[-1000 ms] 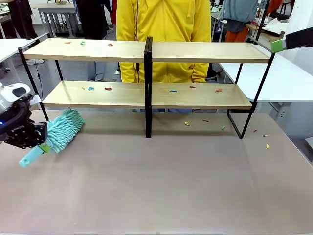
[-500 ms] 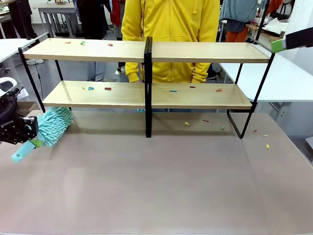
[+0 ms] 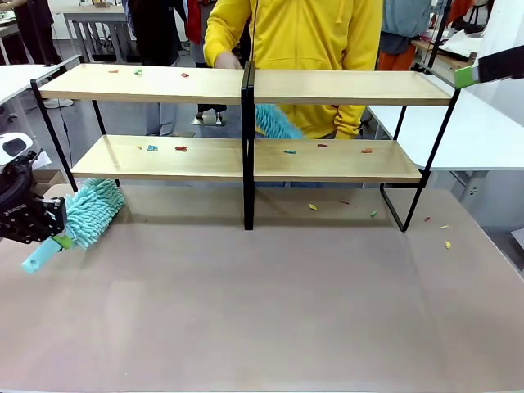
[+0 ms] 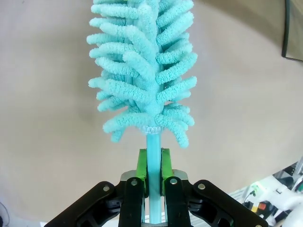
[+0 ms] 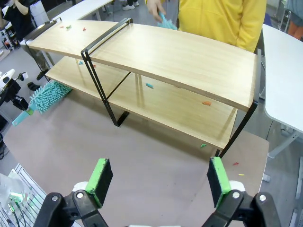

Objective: Clean the shelves.
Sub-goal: Clean a randomly selected level of the Shelf with the Duster.

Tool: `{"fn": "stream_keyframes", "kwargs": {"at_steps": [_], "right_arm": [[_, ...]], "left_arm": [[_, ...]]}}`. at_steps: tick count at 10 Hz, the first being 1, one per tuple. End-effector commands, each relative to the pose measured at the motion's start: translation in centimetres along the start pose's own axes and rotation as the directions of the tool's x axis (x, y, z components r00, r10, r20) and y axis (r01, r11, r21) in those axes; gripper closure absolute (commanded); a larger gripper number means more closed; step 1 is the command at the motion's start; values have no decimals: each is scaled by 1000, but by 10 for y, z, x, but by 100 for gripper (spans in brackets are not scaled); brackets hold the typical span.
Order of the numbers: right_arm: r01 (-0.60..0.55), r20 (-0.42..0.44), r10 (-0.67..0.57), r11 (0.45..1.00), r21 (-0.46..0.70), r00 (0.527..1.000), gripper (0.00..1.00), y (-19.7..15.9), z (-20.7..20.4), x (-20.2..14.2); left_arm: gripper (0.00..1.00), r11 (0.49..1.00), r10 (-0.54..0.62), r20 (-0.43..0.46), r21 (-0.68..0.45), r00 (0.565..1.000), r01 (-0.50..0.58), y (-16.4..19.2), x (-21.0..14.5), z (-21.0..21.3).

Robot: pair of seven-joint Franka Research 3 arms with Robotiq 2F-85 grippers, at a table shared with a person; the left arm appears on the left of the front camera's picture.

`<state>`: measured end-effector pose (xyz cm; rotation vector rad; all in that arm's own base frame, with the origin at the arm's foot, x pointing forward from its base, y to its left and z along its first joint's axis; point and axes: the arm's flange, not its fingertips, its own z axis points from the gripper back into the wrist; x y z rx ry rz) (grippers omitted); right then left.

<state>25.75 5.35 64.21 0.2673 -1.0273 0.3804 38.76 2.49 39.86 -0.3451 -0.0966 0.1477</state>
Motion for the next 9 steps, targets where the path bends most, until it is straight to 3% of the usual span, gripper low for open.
{"fn": "stream_keyframes", "kwargs": {"at_steps": [1,4,7,8,9], "right_arm": [[-3,-1,3,1000,9,1000,0,-1,0,0],[-3,-1,3,1000,9,1000,0,-1,0,0],[-3,-1,3,1000,9,1000,0,-1,0,0],[-3,-1,3,1000,9,1000,0,-1,0,0],[-3,-1,3,1000,9,1000,0,-1,0,0]], "left_arm": [[87,1000,0,-1,0,1000,0,0,0,0],[87,993,-103,-209,28,973,111,7,-21,17],[87,988,-150,-235,-7,960,153,31,-71,45],[87,982,-180,-301,4,937,190,44,-94,46],[87,980,-170,-306,46,937,193,54,-115,45]]}}
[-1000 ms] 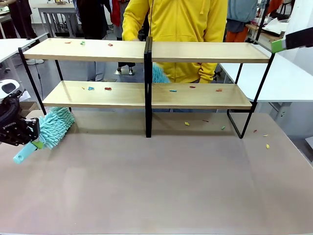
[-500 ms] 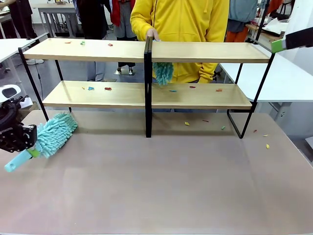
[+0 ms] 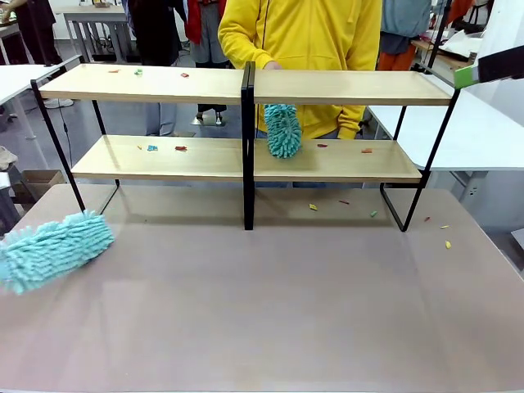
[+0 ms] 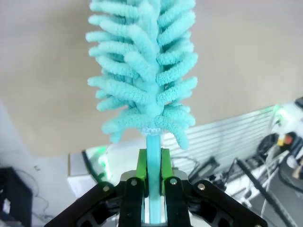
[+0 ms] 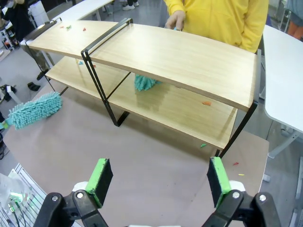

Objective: Clean the shelves.
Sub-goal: Clean a randomly selected level of the Shelf with the Duster.

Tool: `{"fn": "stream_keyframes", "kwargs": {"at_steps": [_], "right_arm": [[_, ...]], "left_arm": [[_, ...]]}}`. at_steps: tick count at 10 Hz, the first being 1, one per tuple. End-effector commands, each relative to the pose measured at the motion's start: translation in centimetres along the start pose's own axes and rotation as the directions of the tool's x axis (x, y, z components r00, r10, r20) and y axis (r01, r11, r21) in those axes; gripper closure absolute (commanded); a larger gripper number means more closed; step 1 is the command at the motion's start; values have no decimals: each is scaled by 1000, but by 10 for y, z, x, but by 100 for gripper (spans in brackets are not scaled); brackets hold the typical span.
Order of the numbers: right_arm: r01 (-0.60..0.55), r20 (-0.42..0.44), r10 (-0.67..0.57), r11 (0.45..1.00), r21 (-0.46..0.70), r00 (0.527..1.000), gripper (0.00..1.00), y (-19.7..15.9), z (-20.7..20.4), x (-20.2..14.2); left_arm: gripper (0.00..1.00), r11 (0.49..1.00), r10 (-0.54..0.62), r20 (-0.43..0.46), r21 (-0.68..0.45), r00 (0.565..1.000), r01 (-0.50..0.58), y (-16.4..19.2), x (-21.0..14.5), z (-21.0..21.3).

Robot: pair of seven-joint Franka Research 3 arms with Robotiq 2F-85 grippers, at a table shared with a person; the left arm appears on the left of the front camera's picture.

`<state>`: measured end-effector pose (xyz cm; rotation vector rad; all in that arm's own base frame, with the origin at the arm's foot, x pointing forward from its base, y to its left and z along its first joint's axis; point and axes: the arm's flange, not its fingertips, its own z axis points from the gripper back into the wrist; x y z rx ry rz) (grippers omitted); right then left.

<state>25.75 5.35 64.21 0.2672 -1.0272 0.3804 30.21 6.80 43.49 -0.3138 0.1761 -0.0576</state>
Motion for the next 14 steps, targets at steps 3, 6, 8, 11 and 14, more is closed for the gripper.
{"fn": "stream_keyframes", "kwargs": {"at_steps": [3,6,8,11,14], "right_arm": [[-3,-1,3,1000,9,1000,0,-1,0,0],[-3,-1,3,1000,9,1000,0,-1,0,0],[-3,-1,3,1000,9,1000,0,-1,0,0],[-3,-1,3,1000,9,1000,0,-1,0,0],[-3,-1,3,1000,9,1000,0,-1,0,0]], "left_arm": [[87,983,-138,293,-75,946,166,26,-92,-20],[87,993,-69,262,-76,962,92,36,-57,60],[87,993,-69,262,-76,962,92,36,-57,60],[87,993,-69,262,-76,962,92,36,-57,60],[87,941,-316,91,-96,944,325,33,-50,64]]}}
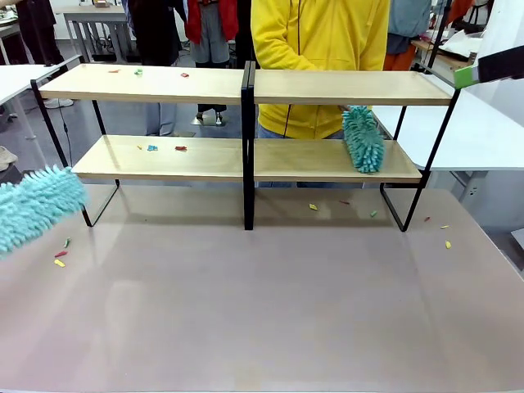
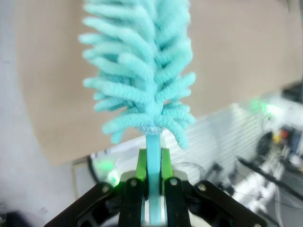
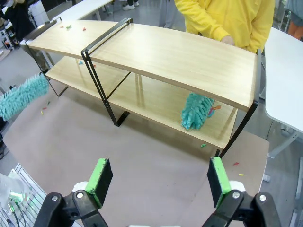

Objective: Clean the shelves.
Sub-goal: Clean a randomly selected level of the Shelf with the Duster.

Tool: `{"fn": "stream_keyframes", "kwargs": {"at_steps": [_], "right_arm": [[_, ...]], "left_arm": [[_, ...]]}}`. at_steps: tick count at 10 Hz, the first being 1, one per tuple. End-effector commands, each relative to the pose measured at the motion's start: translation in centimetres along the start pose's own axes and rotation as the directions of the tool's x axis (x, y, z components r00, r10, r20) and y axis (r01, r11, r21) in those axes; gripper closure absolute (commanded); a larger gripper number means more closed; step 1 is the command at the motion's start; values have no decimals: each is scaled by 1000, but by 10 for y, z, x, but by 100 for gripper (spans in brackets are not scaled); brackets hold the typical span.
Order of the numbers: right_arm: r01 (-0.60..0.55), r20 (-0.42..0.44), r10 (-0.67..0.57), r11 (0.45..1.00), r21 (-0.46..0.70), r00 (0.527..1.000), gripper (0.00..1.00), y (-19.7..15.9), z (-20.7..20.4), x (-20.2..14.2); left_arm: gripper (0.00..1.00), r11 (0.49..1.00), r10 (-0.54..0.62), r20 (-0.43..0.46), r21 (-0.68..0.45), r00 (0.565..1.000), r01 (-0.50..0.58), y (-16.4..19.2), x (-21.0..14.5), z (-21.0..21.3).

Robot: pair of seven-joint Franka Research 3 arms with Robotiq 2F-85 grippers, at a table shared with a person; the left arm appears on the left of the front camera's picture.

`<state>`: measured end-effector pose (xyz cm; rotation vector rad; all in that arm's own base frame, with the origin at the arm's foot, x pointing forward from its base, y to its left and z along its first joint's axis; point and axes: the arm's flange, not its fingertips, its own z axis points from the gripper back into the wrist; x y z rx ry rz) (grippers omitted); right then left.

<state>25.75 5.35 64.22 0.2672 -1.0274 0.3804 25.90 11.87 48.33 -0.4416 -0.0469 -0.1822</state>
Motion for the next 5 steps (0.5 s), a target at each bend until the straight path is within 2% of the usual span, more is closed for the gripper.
{"fn": "stream_keyframes", "kwargs": {"at_steps": [1,2,3,4,5], "right_arm": [[-3,-1,3,1000,9,1000,0,-1,0,0],[-3,-1,3,1000,9,1000,0,-1,0,0],[-3,-1,3,1000,9,1000,0,-1,0,0],[-3,-1,3,1000,9,1000,0,-1,0,0],[-3,-1,3,1000,9,1000,0,-1,0,0]], "left_arm": [[87,874,-484,-417,-184,769,450,3,-13,30],[87,767,-642,-339,-304,688,566,-5,-30,43],[87,700,-707,-188,-331,682,633,-1,-50,57],[87,628,-753,-68,-368,654,685,8,-60,72],[87,540,-760,138,-409,635,736,18,-72,91]]}}
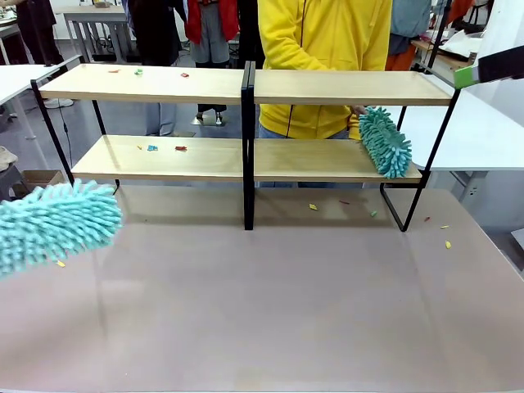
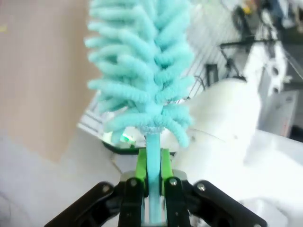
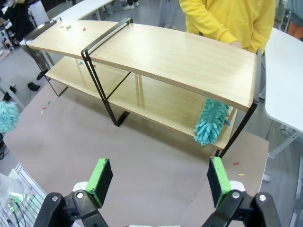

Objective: Clean the shelves.
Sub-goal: Clean a randomly selected level of the Shelf with the Duster.

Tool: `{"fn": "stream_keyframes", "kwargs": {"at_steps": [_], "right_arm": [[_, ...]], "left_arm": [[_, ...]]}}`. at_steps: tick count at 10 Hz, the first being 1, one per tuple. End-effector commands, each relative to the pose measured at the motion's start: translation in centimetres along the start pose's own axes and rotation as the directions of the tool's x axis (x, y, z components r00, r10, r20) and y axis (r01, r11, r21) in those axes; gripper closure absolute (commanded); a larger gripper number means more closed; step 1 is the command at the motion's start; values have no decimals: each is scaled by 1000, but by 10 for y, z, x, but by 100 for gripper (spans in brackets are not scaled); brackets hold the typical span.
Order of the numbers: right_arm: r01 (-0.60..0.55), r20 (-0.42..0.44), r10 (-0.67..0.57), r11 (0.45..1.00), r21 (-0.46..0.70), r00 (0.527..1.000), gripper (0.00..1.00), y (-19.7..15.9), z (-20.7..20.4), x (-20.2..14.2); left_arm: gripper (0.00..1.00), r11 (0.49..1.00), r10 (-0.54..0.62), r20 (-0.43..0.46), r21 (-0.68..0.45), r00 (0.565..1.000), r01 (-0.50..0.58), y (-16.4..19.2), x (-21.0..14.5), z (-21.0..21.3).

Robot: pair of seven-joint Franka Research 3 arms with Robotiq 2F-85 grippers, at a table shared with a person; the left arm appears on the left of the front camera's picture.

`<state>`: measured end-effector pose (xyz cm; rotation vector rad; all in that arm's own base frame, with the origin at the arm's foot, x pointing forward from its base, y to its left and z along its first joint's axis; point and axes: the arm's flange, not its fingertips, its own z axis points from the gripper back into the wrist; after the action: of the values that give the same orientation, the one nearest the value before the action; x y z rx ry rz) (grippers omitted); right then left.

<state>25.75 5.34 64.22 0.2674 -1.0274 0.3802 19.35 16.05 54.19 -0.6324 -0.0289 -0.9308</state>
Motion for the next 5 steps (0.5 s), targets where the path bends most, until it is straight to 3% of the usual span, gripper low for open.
{"fn": "stream_keyframes", "kwargs": {"at_steps": [1,2,3,4,5], "right_arm": [[-3,-1,3,1000,9,1000,0,-1,0,0],[-3,-1,3,1000,9,1000,0,-1,0,0],[-3,-1,3,1000,9,1000,0,-1,0,0],[-3,-1,3,1000,9,1000,0,-1,0,0],[-3,-1,3,1000,9,1000,0,-1,0,0]], "left_arm": [[87,951,-233,300,-127,925,281,2,-24,34],[87,969,-147,557,-83,818,231,2,-28,57],[87,975,-78,706,-94,704,202,4,-29,83],[87,985,36,798,-131,602,115,5,-24,107],[87,973,213,785,-224,581,-53,11,-18,125]]}}
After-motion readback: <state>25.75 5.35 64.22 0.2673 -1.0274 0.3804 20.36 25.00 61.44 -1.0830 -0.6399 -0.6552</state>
